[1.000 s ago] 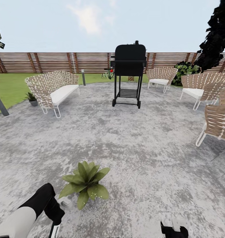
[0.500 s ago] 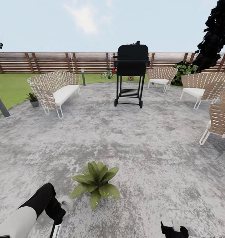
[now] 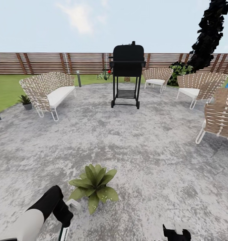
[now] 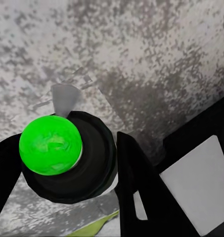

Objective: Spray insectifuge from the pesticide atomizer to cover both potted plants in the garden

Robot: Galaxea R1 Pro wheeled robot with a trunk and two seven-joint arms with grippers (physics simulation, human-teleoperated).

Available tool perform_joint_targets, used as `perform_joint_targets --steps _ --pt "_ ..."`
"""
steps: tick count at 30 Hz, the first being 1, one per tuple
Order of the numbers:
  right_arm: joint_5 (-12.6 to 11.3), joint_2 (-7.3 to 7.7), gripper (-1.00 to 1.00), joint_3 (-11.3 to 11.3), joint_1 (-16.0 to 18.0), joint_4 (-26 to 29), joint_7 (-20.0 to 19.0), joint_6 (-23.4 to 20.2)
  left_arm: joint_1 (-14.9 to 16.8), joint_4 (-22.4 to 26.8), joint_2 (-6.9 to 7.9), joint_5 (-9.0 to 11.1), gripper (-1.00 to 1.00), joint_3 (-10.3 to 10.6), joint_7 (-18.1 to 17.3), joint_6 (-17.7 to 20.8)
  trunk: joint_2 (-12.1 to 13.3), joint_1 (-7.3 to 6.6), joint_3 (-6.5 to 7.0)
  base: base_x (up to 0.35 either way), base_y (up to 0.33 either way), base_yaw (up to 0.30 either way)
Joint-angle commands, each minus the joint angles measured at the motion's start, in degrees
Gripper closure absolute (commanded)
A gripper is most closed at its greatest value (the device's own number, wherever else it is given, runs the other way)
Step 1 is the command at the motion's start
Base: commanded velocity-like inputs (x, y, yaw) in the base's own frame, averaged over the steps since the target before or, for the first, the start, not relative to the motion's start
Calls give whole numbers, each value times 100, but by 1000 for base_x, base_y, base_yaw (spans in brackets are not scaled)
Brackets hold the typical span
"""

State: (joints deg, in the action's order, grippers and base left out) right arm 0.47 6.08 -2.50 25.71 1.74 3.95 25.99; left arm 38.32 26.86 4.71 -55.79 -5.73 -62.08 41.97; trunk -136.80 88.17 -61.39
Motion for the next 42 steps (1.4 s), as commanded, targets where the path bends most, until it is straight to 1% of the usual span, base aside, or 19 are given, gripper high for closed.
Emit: perform_joint_targets --steps 1,8,15,17,19,24,27,33,35,37,39,42 --pt "6 -1 -100 -23 5 -7 1 20 0 14 5 -40 100 -38 -44 40 -2 -1 -8 -15 11 -257" --pt "-7 -1 -100 -27 5 -4 7 20 0 21 5 -39 100 -4 -21 47 -2 -1 -33 -194 180 -259" --pt "-11 -9 -100 -25 5 1 4 20 16 40 20 -38 100 -35 286 63 -2 -1 -40 -18 39 -32" --pt "-12 -9 -100 -28 5 2 7 20 32 145 15 -38 100 -48 302 81 -2 -1 -48 -1 2 -2" --pt "-12 -10 -100 -29 5 2 8 20 41 352 -9 -38 100 -63 308 102 -82 43 -99 0 0 0" --pt "-12 -10 -100 -31 5 2 10 20 60 464 -62 -38 100 -47 318 118 -283 153 -230 0 0 0" --pt "-12 -10 -100 -32 5 2 0 20 74 485 -71 -38 100 -43 323 120 -283 153 -237 0 0 0" --pt "12 -1 -100 -23 5 -7 -25 20 108 775 -114 -43 100 -36 327 165 -283 153 -239 0 0 0" --pt "14 -1 -100 -23 5 -7 -25 20 144 796 -124 -39 100 -34 321 269 -283 153 -239 0 0 0" --pt "13 -1 -100 -23 5 -7 -25 20 184 801 -124 -27 100 -32 298 494 -283 153 -239 0 0 0" --pt "14 0 -100 -23 5 -7 -25 20 214 799 -118 -6 100 -33 283 624 -283 153 -239 0 0 0" --pt "9 -1 -100 -23 5 -7 -26 20 201 795 -103 14 100 -27 266 673 -283 153 -239 0 0 0"
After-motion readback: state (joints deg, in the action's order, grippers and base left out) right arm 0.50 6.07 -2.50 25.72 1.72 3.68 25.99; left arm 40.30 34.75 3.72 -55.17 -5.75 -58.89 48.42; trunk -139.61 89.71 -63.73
